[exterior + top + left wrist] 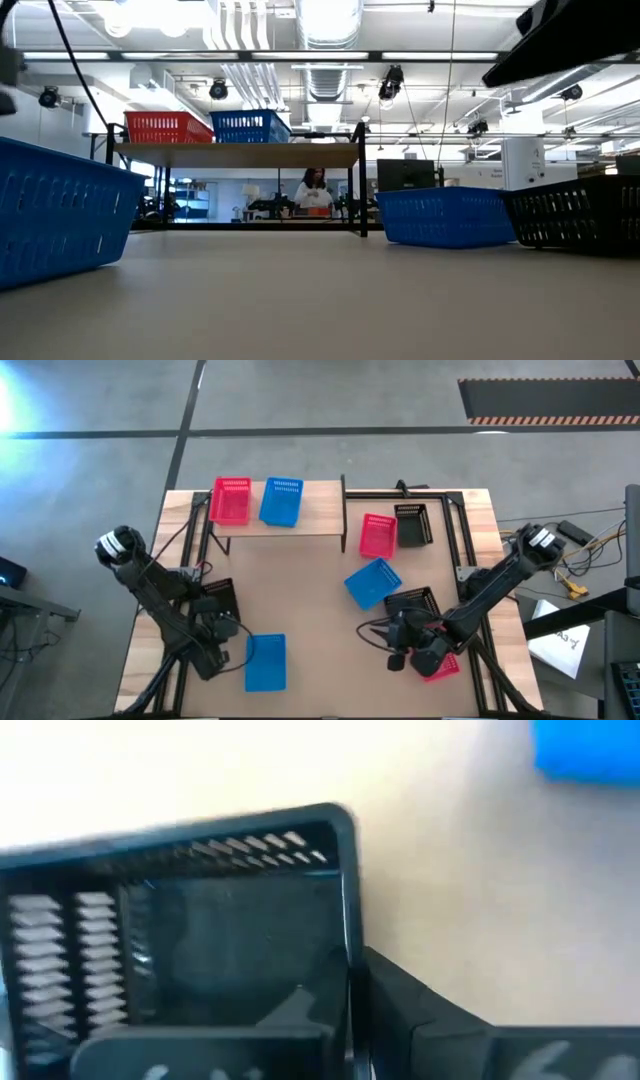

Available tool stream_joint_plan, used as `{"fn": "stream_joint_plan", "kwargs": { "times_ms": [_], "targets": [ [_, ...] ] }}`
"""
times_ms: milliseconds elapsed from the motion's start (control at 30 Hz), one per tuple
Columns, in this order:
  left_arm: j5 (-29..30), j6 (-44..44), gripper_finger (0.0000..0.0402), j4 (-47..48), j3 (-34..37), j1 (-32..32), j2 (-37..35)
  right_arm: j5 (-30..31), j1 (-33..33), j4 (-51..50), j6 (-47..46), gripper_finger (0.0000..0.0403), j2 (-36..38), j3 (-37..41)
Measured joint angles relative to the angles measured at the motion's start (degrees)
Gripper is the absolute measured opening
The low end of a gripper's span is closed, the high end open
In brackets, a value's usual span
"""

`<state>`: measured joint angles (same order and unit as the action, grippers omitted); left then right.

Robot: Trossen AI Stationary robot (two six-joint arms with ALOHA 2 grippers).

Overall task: Stack baskets on shelf by color
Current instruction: Put the left black bin on the shelf

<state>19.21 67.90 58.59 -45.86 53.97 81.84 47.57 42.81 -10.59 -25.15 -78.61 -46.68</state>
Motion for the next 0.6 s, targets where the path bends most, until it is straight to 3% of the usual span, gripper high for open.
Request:
{"fn": "stream_joint_plan", "kwargs": {
  "times_ms": [167, 367, 467, 600],
  "targets": [
    [3.5, -11.6, 0.0002, 4.1, -8.7, -6.0, -0.2, 0.0, 0.2, 0.2, 0.0, 0.0043, 3.4, -0.2],
    [12.5, -31.0, 0.0001, -0.9, -18.7, -16.1, -0.2, 0.0, 0.0, 0.2, 2.0, 0.0043, 4.2, -0.1],
    [10.1, -42.3, 0.0001, -12.8, -18.7, -22.5, -0.1, 0.1, 0.0, 0.6, 1.6, 0.0043, 3.0, -0.1],
    [1.1, -52.5, 0.0000, -30.7, -15.5, -29.7, 1.6, 0.0, 0.0, 0.8, 0.2, 0.0043, 0.2, -0.1]
  ]
}}
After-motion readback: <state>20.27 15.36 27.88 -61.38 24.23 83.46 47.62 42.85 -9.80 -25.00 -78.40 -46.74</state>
